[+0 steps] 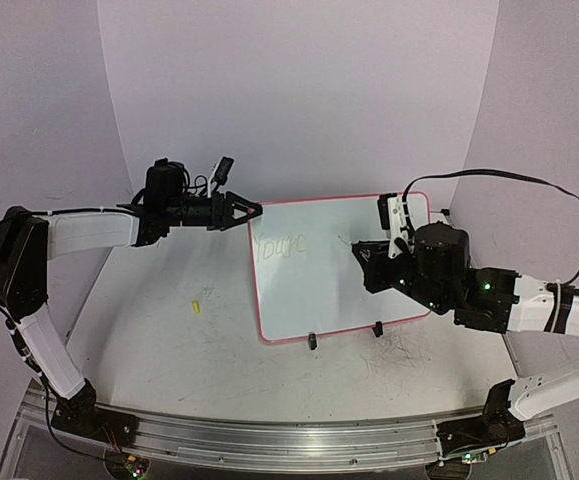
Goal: Write a sentence on the whiteboard
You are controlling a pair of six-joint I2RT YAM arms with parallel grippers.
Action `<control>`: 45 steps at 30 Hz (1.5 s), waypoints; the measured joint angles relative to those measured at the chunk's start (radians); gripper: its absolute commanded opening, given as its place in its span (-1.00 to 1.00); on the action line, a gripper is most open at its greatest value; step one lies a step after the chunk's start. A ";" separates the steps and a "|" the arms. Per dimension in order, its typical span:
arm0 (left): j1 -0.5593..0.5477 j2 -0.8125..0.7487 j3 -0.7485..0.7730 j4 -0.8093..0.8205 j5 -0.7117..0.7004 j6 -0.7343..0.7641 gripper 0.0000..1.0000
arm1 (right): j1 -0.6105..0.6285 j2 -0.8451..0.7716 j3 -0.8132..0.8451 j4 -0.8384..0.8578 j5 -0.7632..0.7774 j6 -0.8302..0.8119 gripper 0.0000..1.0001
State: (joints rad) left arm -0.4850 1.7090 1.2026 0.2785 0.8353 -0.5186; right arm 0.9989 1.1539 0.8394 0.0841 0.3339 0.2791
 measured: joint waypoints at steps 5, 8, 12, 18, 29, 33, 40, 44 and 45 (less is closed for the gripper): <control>0.001 0.018 0.035 -0.011 0.010 0.011 -0.41 | 0.000 0.008 0.001 -0.003 -0.004 -0.029 -1.00; 0.003 0.029 0.041 -0.012 0.022 0.018 -0.49 | 0.000 0.012 0.003 -0.004 -0.004 -0.042 -1.00; 0.004 0.041 0.041 -0.018 0.036 0.025 -0.59 | 0.000 0.018 0.014 -0.005 -0.010 -0.057 -1.00; 0.005 0.043 0.040 -0.020 0.037 0.047 -0.78 | 0.000 0.027 0.032 -0.006 -0.014 -0.082 -1.00; -0.001 0.040 0.008 0.012 0.044 0.075 -0.99 | 0.000 0.058 0.040 -0.007 -0.029 -0.142 -1.00; -0.001 0.027 -0.012 0.022 0.042 0.079 -1.00 | 0.000 0.075 0.058 -0.006 -0.029 -0.160 -1.00; -0.005 0.020 -0.021 0.028 0.033 0.085 -1.00 | 0.000 0.096 0.065 -0.004 -0.022 -0.163 -1.00; -0.005 0.015 -0.030 0.032 0.029 0.091 -1.00 | 0.000 0.097 0.065 -0.001 -0.010 -0.164 -1.00; -0.005 0.012 -0.034 0.034 0.028 0.093 -1.00 | 0.000 0.099 0.065 0.000 -0.008 -0.165 -1.00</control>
State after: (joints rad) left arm -0.4903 1.7210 1.1691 0.3123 0.8636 -0.4255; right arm 0.9989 1.2527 0.9047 0.0842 0.3257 0.1137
